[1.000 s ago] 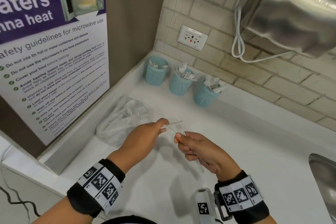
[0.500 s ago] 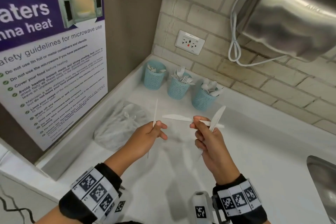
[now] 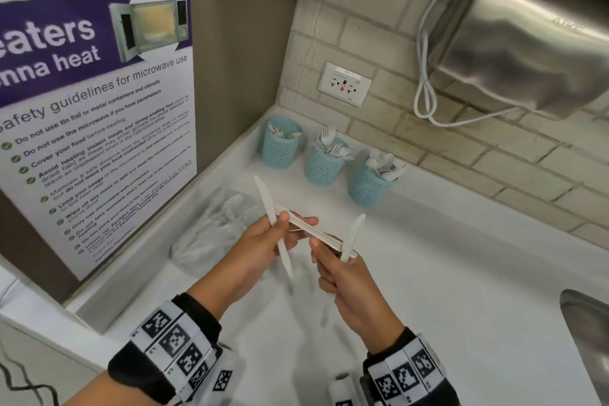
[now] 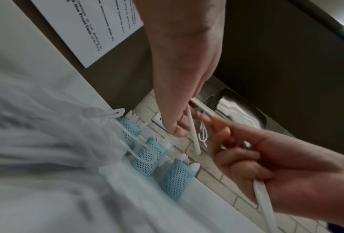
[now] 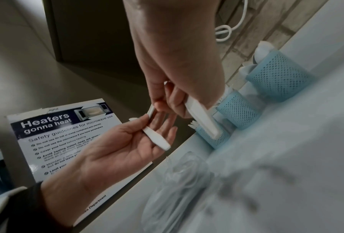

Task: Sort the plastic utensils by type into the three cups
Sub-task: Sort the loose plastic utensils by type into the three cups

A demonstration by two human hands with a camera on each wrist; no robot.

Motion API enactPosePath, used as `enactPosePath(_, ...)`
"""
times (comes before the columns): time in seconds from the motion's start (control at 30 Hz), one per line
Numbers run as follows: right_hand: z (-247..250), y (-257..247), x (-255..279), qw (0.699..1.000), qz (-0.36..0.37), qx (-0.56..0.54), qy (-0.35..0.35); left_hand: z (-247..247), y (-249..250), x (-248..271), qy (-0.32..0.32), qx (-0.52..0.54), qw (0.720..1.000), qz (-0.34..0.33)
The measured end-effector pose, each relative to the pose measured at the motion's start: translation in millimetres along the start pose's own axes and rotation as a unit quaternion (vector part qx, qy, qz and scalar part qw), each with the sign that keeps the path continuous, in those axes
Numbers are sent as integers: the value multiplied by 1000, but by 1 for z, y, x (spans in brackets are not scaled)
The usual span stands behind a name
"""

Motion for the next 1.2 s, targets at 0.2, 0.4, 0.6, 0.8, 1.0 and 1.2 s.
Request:
enactPosePath(0.2, 12, 10, 1, 989, -79, 125, -7, 23, 2, -1, 114, 36, 993, 18)
enactPosePath(0.4, 1, 7, 0, 992, -54, 114, 13, 25, -9, -4, 145, -109, 983, 41)
enactPosePath(0.6, -23, -9, 1, 994, 60, 86, 23, 2, -10, -8, 78, -104, 990, 57)
enactPosePath(0.8, -22, 2, -5, 994, 18, 84, 60, 7, 1, -15, 114, -61, 991, 34)
enactPosePath(1.0, -35, 31, -24, 946, -211, -246, 28, -10, 14, -23, 139, -24, 989, -43)
enactPosePath(1.2, -34, 14, -46, 946, -140, -291, 43, -18, -8, -20, 119, -132, 984, -26)
Point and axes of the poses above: each hand's wrist, its own x-axis away from the middle knuckle, its own z-axis out of the back of the hand, y = z × x, the point moved 5 cm from there along -x, towards the middle knuckle, and after that the axes turned 3 degrees about -y, right-handed, at the moved point
